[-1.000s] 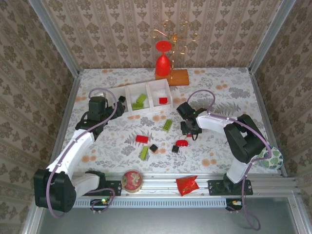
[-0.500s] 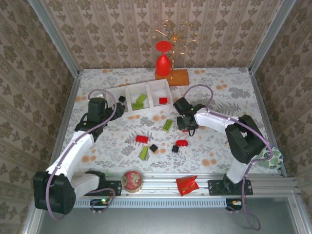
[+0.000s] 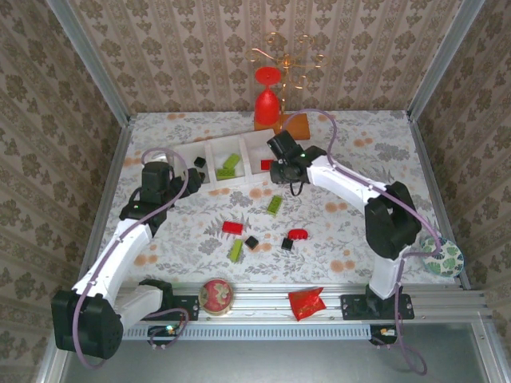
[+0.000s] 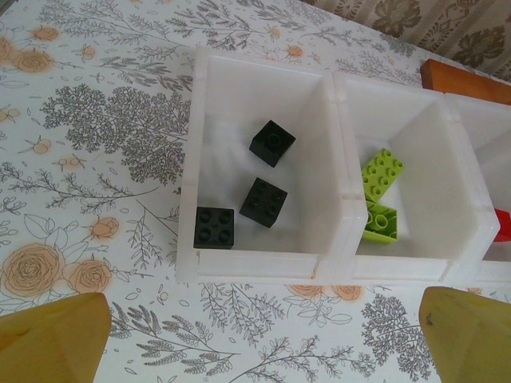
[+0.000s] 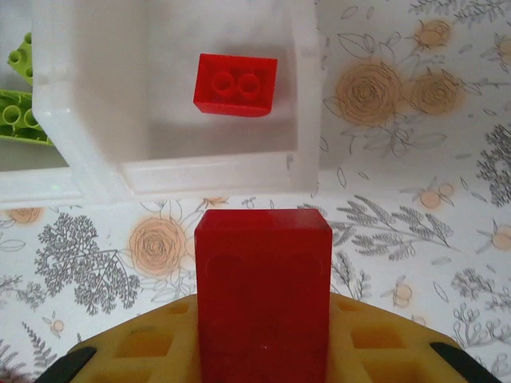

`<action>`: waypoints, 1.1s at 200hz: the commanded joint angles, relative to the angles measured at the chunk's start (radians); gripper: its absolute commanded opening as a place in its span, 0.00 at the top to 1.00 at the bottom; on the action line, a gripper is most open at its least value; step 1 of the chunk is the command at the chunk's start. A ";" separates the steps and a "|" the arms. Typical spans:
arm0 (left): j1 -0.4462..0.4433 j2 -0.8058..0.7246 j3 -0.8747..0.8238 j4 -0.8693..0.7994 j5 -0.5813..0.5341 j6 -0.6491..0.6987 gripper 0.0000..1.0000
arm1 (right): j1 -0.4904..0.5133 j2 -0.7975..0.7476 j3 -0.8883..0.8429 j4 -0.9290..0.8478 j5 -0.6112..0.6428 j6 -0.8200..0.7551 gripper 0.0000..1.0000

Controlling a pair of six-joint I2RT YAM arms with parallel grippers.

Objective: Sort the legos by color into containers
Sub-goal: Pick up the lego from the center of the table, then place the lego in the container.

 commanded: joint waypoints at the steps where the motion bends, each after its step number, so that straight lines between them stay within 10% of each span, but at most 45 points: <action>1: -0.007 -0.003 -0.010 -0.014 0.001 -0.014 0.00 | 0.008 0.084 0.097 -0.030 0.020 -0.046 0.97; 220: -0.119 0.002 -0.025 -0.078 -0.014 -0.028 0.00 | 0.013 0.402 0.442 0.030 0.087 -0.147 0.74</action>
